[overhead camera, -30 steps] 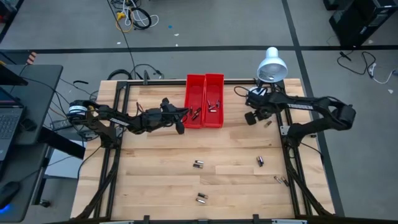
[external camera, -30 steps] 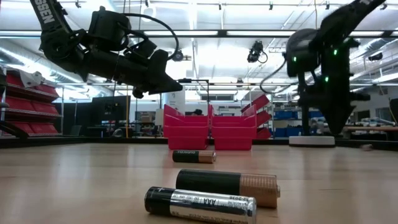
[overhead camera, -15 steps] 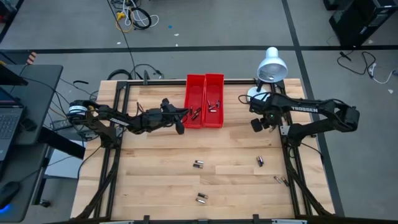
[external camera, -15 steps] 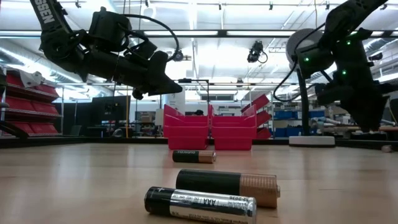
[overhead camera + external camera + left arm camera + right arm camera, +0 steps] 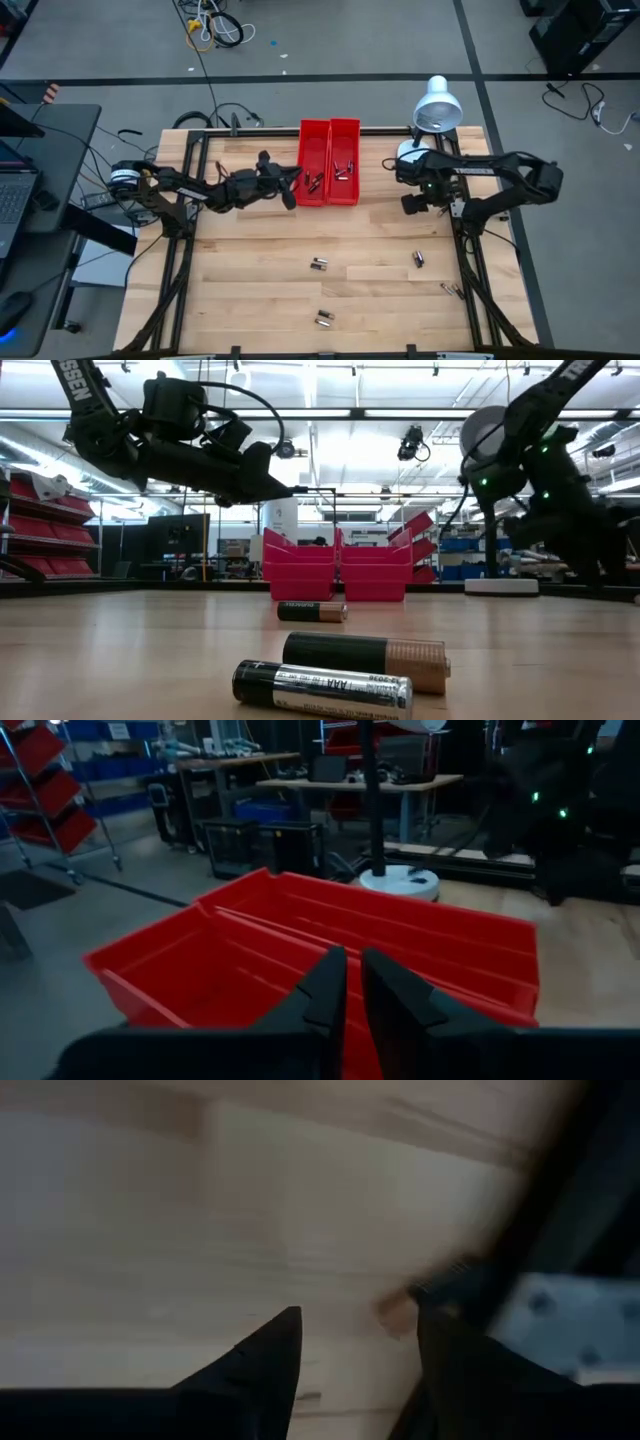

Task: Sort batteries
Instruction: Put the black battery into the left red bin

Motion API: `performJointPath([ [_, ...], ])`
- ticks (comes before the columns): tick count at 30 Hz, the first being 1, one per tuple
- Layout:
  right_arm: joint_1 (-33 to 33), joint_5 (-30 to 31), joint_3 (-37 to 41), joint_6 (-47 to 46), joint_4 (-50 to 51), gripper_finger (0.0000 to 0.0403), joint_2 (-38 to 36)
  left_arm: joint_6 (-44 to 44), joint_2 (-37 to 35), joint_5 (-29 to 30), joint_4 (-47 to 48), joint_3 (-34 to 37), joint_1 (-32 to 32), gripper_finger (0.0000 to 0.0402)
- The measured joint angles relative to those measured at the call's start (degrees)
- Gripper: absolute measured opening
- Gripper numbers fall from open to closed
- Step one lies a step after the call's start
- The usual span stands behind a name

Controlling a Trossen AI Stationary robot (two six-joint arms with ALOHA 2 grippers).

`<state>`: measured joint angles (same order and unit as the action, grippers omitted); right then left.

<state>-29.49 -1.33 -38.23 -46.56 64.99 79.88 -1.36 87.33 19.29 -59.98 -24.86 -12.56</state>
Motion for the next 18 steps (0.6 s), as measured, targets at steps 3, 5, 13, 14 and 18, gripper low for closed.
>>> performJointPath([
  [3, -0.01, -0.42, -0.01, 4.5, 1.32, 0.0186, 2.99, -1.14, 0.0, 0.0, -0.11, 0.0, -0.54, 0.0049],
  [5, -0.01, -1.03, 0.0, 4.83, 2.91, 0.0186, 4.67, -1.23, 0.0, 0.0, 0.19, 0.02, -0.63, 0.0049],
  [13, -0.01, -10.47, -0.01, 12.56, 3.19, 0.0181, 9.07, -1.62, 0.0, 0.0, -1.19, 0.02, -0.65, 0.0049],
  [14, -0.01, -10.38, 0.01, 12.95, 3.19, 0.018, 9.78, -1.62, 0.0, 0.0, -1.41, 0.02, -0.65, 0.0049],
  [18, -0.58, -9.99, 1.11, 11.97, 2.1, 0.0176, 13.16, -1.62, 0.0, 0.0, -1.95, 0.02, -0.65, 0.0049],
])
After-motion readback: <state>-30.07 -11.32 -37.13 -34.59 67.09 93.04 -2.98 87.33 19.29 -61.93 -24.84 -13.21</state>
